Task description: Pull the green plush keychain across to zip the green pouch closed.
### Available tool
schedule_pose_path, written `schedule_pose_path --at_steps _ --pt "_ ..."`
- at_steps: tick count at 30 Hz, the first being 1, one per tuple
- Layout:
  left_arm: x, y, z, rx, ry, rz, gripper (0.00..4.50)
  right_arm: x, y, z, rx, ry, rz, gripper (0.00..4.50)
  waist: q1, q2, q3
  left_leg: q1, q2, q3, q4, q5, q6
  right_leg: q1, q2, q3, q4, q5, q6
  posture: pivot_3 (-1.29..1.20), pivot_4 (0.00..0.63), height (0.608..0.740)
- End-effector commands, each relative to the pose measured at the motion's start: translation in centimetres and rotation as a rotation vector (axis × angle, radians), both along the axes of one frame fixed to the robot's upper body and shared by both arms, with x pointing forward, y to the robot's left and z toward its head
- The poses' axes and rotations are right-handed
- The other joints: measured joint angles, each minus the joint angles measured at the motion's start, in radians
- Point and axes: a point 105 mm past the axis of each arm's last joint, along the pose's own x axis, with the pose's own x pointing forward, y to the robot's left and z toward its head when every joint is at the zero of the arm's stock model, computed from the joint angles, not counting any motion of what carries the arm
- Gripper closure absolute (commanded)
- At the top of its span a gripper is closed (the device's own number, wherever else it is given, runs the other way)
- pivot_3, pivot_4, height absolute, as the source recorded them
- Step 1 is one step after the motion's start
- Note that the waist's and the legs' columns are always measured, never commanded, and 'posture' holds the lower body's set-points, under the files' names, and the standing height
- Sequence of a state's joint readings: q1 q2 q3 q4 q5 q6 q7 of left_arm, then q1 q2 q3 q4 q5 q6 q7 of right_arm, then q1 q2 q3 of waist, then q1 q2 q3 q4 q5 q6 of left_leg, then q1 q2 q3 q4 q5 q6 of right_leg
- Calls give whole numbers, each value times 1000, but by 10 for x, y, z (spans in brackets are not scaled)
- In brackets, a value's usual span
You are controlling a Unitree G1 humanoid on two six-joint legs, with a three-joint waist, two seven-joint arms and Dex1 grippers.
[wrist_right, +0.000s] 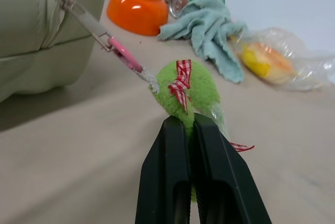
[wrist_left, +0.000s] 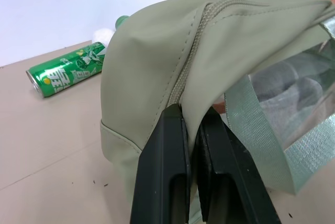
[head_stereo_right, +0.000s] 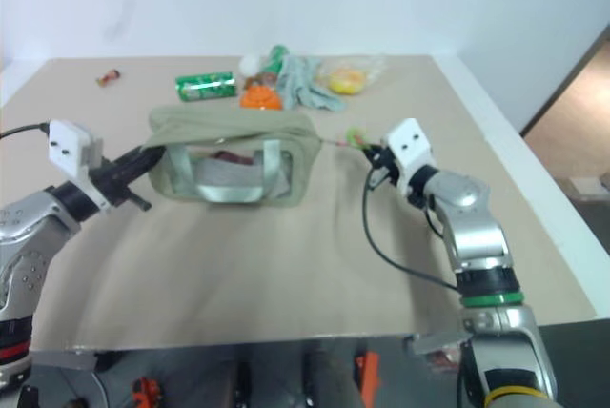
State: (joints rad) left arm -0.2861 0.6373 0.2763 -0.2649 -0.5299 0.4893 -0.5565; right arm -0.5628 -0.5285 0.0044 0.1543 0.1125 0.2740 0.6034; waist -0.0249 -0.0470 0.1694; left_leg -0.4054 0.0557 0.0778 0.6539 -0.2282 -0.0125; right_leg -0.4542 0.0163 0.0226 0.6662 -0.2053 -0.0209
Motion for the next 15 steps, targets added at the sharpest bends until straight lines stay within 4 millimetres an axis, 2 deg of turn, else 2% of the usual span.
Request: schedule_pose_path --at_steps 1,6,9,12,14,15 --pt "0 15 12 -3 -52 75 4500 2 -17 -22 -36 38 -102 4485 0 0 0 0 0 0 0 0 0 0 0 0 0 0 0 0 150 740" --pt "0 17 12 0 -50 82 4500 2 -43 -36 -112 41 -163 4485 0 0 0 2 -2 0 1 0 0 2 0 0 0 1 1 0 150 740" --pt "-1 20 11 3 -49 89 4500 1 -46 -36 -130 37 -157 4485 0 0 0 2 -3 0 1 0 0 2 0 0 0 1 1 0 150 740" --pt "-1 19 11 -1 -48 91 4500 0 -43 -38 -149 31 -135 4485 1 0 0 2 -4 0 1 0 0 3 0 0 0 1 1 0 150 740" --pt "0 16 9 -3 -47 82 4500 -1 -31 -38 -152 14 -93 4485 1 0 0 2 -4 0 1 0 0 3 -1 0 0 1 1 0 150 740" --pt "1 14 9 -6 -47 77 4500 -3 -18 -39 -142 8 -57 4485 1 0 0 2 -4 0 1 0 0 3 -1 0 0 1 1 0 150 740"
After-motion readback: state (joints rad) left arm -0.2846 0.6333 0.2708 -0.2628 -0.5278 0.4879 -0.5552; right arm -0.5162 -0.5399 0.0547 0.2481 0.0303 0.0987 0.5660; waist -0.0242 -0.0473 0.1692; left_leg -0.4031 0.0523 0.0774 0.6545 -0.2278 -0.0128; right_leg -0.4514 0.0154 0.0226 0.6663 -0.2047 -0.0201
